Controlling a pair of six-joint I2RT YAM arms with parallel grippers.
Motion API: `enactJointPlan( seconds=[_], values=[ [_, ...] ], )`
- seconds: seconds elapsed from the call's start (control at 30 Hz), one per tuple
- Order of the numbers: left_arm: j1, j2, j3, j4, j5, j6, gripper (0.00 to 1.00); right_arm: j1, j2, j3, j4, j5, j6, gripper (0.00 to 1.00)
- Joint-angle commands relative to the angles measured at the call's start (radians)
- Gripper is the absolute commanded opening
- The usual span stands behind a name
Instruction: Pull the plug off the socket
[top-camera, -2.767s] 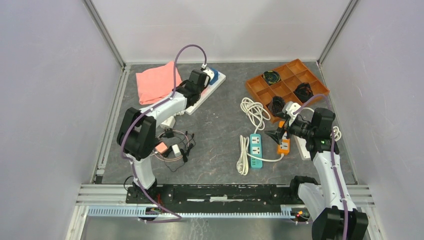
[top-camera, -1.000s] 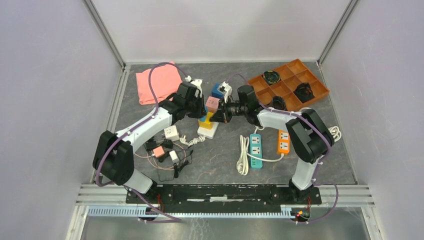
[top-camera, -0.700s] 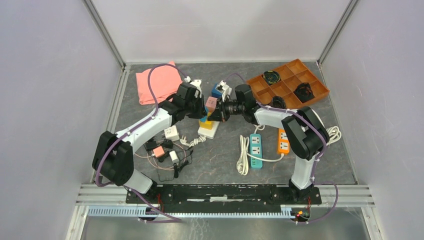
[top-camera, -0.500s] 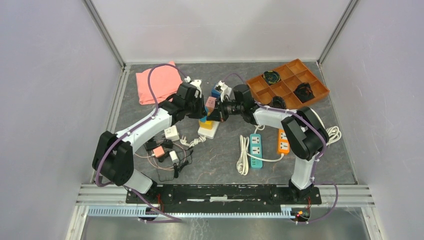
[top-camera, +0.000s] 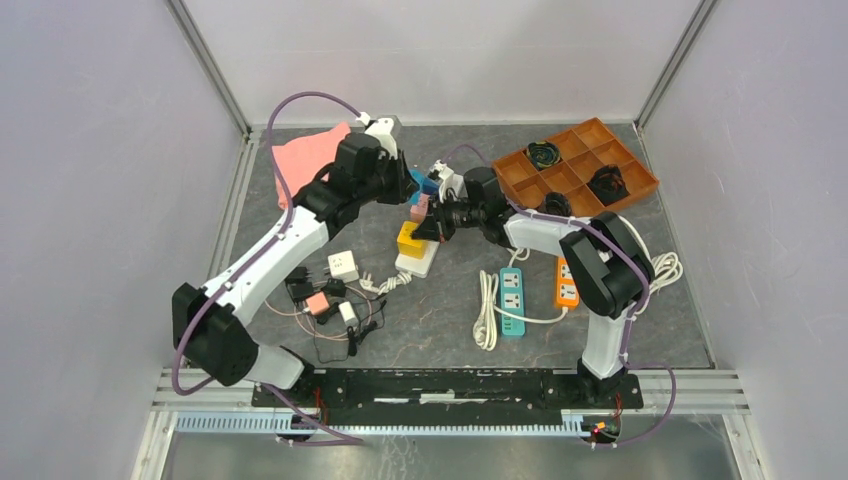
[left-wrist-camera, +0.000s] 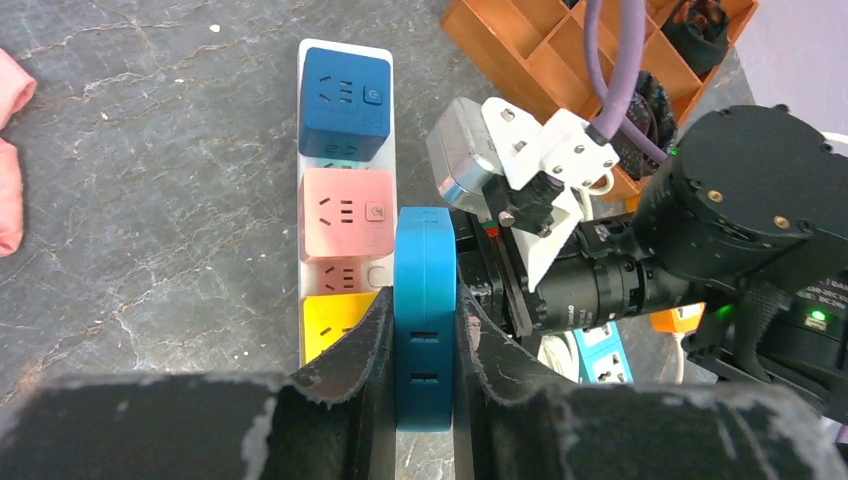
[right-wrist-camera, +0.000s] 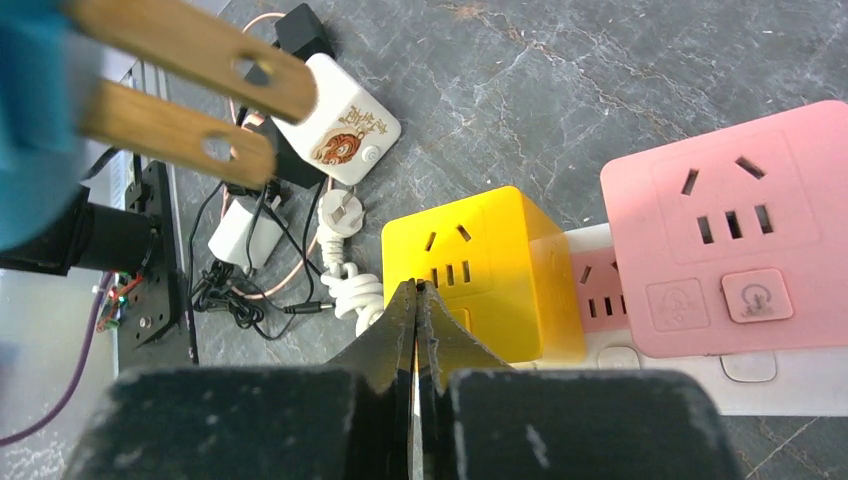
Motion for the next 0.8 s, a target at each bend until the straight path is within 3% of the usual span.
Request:
enactJointPlan(
  seconds=[0.0, 0.33, 0.53, 0.63, 0.77],
  values=[
    [0.003, -0.068, -0.006, -0.028, -0.03, 0.02, 0.02, -0.011, 0.043, 0.012, -0.124, 0.016, -0.099, 0.01],
    [0.013, -0.366, -0.207, -0.09, -0.165, 0.044, 0.02, -0.017, -0.178, 0.046, -0.134, -0.195, -0.272, 0.07],
    [0.044, -0.531, -0.352, -0.133, -0.369, 0.052, 0.02, -0.038, -0.34, 0.023, -0.334, -0.221, -0.503, 0.11],
    [0.103, -0.604, -0.43, -0.117, -0.399, 0.036, 0.02, -0.07, -0.452, -0.033, -0.421, -0.226, -0.616, 0.17],
    [0.254, -0.626, -0.498, -0.084, -0.293, 0.018, 0.02, -0.131, -0.612, -0.148, -0.467, -0.206, -0.705, 0.23]
  ],
)
